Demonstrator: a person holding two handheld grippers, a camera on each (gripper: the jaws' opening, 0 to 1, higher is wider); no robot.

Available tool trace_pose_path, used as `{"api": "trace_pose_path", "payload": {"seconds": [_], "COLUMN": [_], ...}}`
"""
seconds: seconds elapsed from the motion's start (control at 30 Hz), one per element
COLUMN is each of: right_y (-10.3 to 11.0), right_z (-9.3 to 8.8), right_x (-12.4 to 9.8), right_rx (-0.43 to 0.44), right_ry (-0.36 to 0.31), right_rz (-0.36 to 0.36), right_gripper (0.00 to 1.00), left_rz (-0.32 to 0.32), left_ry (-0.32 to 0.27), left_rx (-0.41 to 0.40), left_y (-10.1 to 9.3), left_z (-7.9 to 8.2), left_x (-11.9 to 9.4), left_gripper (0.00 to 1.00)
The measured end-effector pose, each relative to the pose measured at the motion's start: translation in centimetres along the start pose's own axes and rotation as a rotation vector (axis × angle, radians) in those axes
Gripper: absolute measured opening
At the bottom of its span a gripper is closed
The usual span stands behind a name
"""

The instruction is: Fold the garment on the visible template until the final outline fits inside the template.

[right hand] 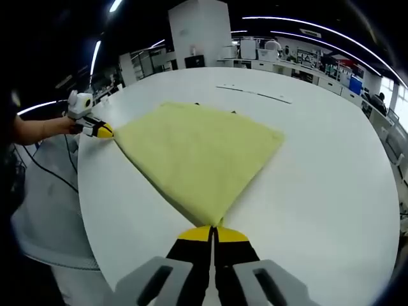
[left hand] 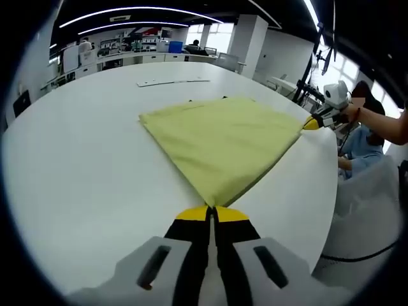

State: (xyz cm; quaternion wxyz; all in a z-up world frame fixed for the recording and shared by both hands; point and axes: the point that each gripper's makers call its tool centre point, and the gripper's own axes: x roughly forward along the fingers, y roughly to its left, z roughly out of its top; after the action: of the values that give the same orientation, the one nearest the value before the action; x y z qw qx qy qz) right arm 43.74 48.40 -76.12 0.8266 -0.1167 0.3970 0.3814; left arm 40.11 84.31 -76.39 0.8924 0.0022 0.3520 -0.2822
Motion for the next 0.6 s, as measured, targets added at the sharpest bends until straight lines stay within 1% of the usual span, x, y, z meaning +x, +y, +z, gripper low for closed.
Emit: {"api": "trace_pose_path", "payload": {"seconds": [0.37,0.5,0.57,0.6], "right_y": [0.9,0.9,1.1,1.1], "right_z": [-0.6,-0.6,-0.4,-0.5], "right_x": [-0.4,-0.5,-0.5,-0.5], "right_rx": [-0.012,0.006,-0.073,-0.106], "right_ry": [0.011,0.011,0.023,0.046], "right_rz": [0.007,-0.002,-0.008,-0.025], "right_gripper": [0.0,0.0,0.0,0.0], "left_rz": [0.004,0.014,0.018,0.022], "left_ry": [0.013,0.011,0.015,0.019], "left_rx": [0.021,0.014,0.017,0.021], "left_y": [-0.5,-0.5,-0.6,-0.7], "left_z": [-0.8,-0.9,-1.1,-1.2], "left_x": [-0.6,-0.6,-0.5,-0.3], "left_gripper": [0.0,0.0,0.0,0.0]}}
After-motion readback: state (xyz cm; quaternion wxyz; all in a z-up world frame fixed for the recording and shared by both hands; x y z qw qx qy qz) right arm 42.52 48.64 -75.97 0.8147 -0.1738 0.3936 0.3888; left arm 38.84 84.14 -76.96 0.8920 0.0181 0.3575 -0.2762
